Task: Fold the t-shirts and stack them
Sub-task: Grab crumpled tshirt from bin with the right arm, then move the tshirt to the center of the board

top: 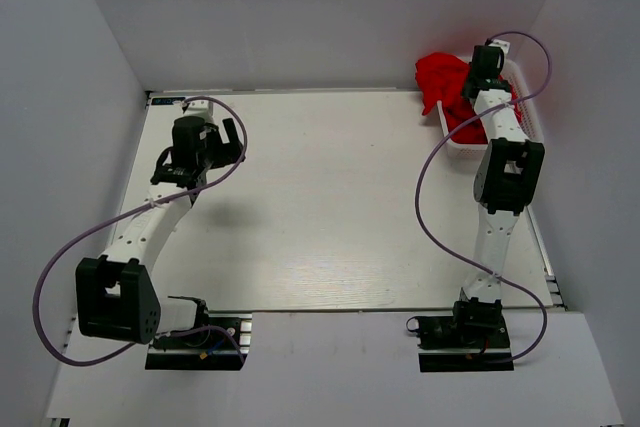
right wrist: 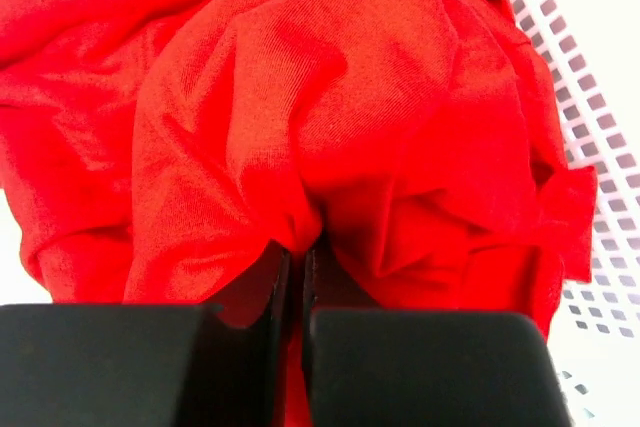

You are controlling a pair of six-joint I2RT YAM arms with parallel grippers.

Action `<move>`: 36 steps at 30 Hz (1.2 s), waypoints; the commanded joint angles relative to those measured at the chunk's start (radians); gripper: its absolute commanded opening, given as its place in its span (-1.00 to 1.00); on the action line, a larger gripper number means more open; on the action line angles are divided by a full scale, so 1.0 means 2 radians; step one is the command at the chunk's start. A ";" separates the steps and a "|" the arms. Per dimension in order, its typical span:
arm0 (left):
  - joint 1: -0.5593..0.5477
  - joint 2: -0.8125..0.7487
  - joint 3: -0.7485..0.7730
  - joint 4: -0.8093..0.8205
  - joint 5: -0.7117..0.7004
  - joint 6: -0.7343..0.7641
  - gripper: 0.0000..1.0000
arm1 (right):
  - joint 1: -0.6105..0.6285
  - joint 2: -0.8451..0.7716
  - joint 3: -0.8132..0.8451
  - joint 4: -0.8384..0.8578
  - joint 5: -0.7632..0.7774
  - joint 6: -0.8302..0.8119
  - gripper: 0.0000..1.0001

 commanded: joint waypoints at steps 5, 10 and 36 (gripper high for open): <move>0.003 -0.018 0.026 -0.008 0.006 0.010 1.00 | -0.009 -0.083 -0.021 0.049 -0.027 -0.010 -1.00; 0.003 -0.045 0.010 0.002 0.012 0.010 1.00 | -0.009 -0.144 -0.027 0.078 -0.056 -0.020 -1.00; 0.003 -0.134 -0.026 0.014 0.055 -0.028 1.00 | 0.014 -0.299 0.024 0.123 -0.353 0.033 -1.00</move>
